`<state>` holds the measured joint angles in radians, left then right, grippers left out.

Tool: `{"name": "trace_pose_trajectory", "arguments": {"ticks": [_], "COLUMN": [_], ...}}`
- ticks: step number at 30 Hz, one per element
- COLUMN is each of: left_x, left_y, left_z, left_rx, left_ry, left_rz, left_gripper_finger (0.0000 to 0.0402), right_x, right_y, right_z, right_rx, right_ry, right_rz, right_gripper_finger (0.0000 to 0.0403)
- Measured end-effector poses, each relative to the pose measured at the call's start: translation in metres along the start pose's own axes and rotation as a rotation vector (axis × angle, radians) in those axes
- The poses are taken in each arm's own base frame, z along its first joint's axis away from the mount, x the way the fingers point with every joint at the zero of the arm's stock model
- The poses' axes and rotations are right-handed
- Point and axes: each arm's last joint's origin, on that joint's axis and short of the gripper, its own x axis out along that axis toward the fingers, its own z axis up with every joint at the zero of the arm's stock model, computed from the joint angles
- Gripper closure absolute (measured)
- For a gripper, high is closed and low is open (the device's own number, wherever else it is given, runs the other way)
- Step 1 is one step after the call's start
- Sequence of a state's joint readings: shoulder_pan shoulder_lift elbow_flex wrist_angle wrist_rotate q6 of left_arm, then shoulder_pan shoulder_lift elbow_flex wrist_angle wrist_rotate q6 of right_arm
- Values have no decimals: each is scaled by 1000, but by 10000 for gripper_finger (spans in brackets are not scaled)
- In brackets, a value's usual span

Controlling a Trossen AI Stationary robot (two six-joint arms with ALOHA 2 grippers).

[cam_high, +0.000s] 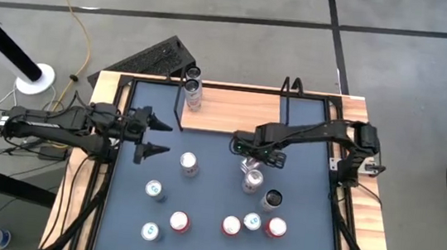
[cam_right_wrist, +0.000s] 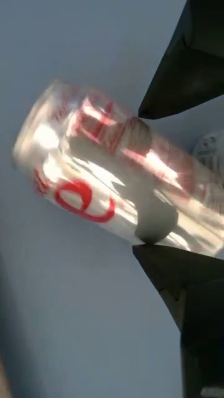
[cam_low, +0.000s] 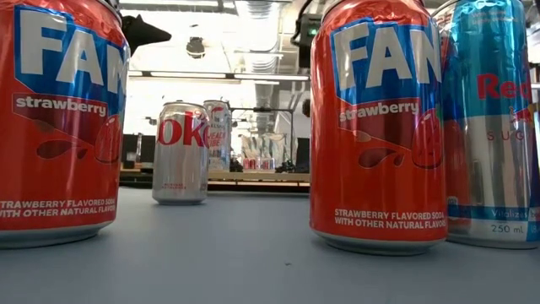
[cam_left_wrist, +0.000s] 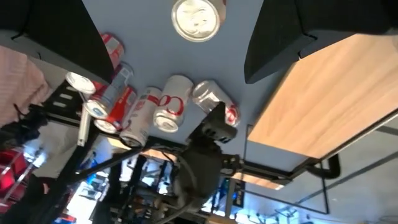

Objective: Place canned beverage on shelf
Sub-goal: Move the middle silver soda can to the middle right of the table

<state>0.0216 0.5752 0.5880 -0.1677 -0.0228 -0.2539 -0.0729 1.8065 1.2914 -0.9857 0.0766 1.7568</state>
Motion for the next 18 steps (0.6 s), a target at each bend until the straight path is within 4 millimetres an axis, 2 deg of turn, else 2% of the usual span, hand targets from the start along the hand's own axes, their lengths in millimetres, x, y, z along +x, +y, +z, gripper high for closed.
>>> {"name": "trace_pose_trajectory", "arguments": {"ticks": [8, 13, 18], "left_x": [0, 0, 0], "left_y": [0, 0, 0], "left_z": [-1, -1, -3], "left_rx": [15, 15, 15], "left_ry": [14, 15, 31], "left_rz": [-16, -15, -11], "left_gripper_finger": [50, 50, 50], "right_x": [6, 9, 24], "right_y": [2, 0, -4], "right_z": [9, 18, 25], "right_rx": [71, 73, 81], "right_ry": [-3, 3, 90], "right_rz": [-20, -39, -15], "right_gripper_finger": [82, 113, 137]}}
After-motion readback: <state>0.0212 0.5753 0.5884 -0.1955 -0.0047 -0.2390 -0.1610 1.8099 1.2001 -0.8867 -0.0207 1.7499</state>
